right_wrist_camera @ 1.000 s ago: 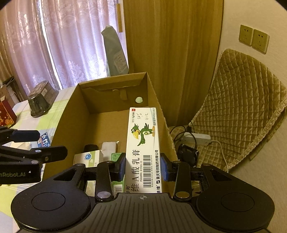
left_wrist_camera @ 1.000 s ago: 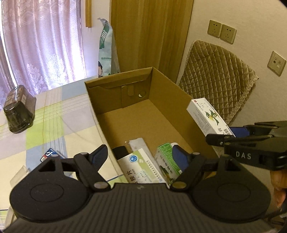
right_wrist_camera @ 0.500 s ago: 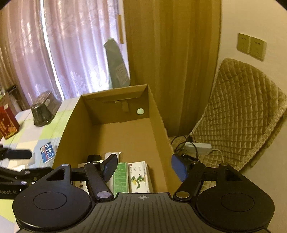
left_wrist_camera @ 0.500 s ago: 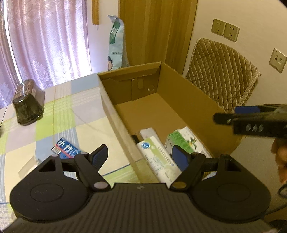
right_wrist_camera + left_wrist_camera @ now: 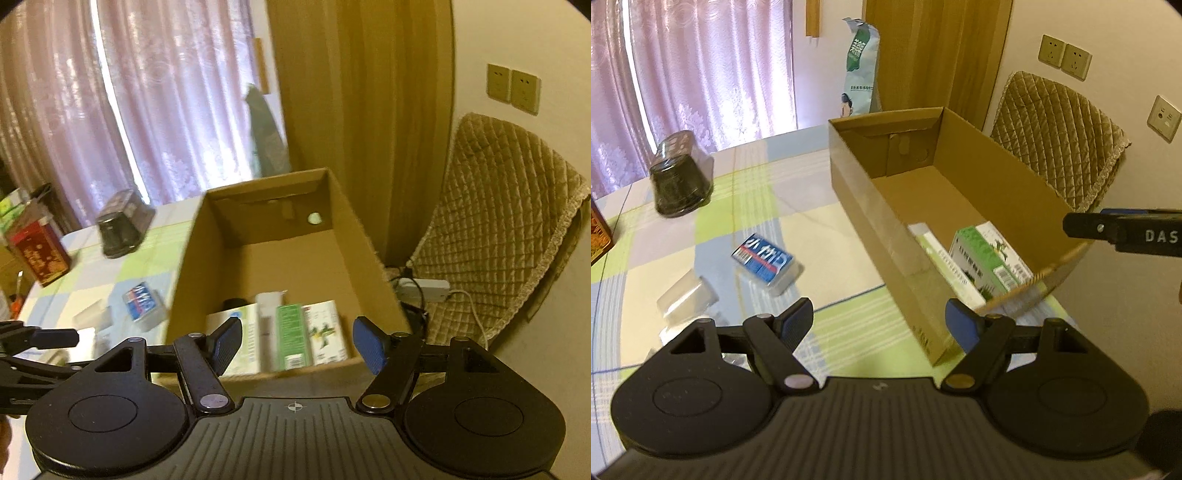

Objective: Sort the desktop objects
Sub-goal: 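Move both tools back over the table toward the remaining items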

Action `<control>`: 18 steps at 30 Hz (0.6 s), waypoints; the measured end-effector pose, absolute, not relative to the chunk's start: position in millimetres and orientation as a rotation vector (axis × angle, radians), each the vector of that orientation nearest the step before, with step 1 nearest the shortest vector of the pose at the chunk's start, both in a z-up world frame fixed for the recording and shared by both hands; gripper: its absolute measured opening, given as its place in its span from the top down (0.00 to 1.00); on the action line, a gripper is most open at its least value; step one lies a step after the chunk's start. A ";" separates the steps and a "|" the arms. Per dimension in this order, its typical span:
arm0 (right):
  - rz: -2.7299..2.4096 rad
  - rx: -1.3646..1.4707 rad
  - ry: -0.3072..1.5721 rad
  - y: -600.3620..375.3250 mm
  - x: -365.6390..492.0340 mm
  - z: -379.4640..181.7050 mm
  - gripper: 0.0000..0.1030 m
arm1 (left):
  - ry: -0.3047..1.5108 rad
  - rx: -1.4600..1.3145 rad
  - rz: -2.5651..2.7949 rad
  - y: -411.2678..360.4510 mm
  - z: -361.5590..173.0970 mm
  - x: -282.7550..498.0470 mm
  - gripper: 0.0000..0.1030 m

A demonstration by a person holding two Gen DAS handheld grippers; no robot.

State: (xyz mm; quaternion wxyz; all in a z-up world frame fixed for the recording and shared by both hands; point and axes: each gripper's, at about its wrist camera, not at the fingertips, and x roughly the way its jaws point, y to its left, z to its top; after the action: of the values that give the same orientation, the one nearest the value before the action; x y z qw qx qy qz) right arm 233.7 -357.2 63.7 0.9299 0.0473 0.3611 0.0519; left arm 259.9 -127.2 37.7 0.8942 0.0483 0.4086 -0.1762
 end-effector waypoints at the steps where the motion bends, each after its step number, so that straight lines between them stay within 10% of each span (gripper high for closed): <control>1: 0.117 0.096 0.740 -352.8 229.3 65.2 0.32 | 0.850 0.100 -0.360 -123.7 38.1 255.5 0.27; 18: 0.266 0.062 0.790 -282.5 166.1 69.9 0.32 | 0.876 0.086 -0.267 -43.5 46.5 179.0 0.22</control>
State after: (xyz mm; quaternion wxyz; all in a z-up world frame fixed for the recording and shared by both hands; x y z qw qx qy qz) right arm 166.1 -282.5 69.9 0.9139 0.0301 0.3838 0.1290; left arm 179.0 -43.5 46.5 0.8961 0.0416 0.4228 -0.1286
